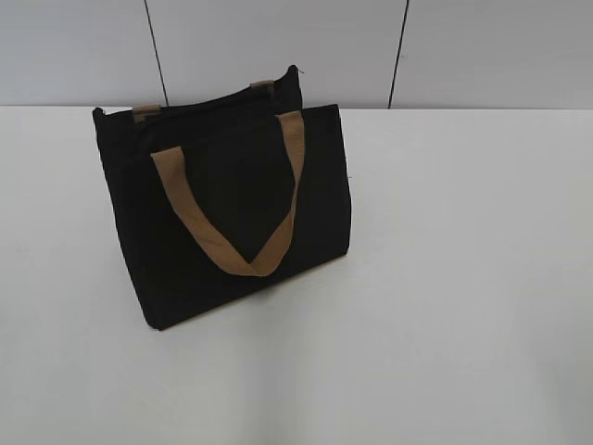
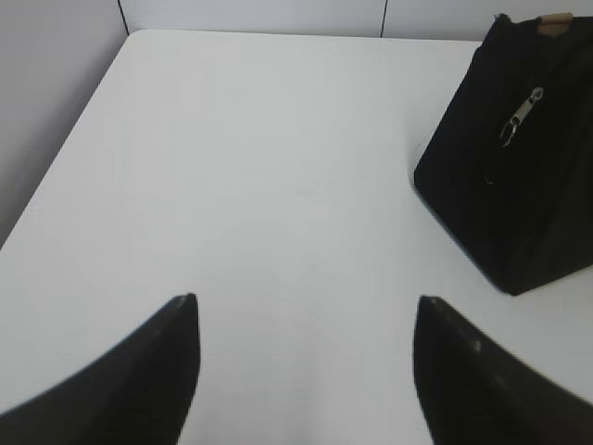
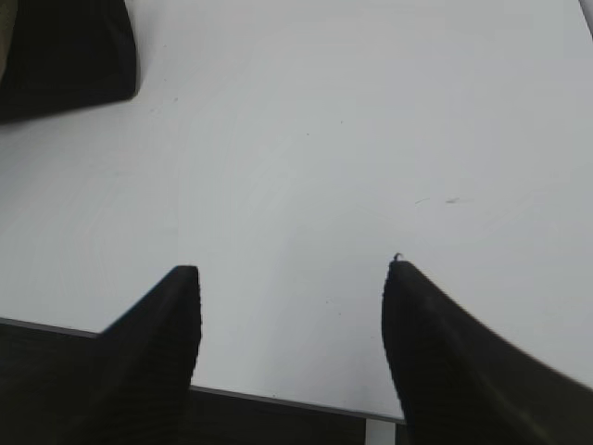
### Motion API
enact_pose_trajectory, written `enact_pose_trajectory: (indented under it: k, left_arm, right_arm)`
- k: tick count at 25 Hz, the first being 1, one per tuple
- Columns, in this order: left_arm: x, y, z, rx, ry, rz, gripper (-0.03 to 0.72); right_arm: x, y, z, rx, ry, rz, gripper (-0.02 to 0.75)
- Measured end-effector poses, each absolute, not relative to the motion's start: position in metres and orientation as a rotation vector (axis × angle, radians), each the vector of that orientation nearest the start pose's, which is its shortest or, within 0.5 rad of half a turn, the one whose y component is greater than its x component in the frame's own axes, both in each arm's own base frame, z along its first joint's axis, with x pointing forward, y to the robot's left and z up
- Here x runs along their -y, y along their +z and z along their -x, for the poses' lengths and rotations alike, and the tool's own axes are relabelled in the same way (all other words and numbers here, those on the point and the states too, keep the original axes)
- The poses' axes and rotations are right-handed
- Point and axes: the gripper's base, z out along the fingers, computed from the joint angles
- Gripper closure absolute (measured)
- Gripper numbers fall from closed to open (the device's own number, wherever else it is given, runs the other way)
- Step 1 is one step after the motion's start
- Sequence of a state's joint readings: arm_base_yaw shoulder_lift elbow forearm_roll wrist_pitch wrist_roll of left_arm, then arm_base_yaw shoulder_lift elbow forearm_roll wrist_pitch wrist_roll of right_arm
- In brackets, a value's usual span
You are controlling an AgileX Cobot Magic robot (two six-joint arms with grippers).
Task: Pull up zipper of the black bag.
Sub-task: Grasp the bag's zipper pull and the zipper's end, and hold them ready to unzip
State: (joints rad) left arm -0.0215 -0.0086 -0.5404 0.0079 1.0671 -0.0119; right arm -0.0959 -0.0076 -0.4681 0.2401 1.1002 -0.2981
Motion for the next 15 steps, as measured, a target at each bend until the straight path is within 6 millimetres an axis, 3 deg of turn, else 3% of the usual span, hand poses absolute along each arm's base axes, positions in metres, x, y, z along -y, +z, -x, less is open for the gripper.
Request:
enact_pose_trajectory:
  k: [15]
  left_arm:
    - [-0.0009, 0.2878, 0.0114, -2.002, -0.012, -0.009, 0.151]
  right_arm:
    - [-0.0197, 0.2673, 0.0036, -2.07, 0.051, 0.223, 0.269]
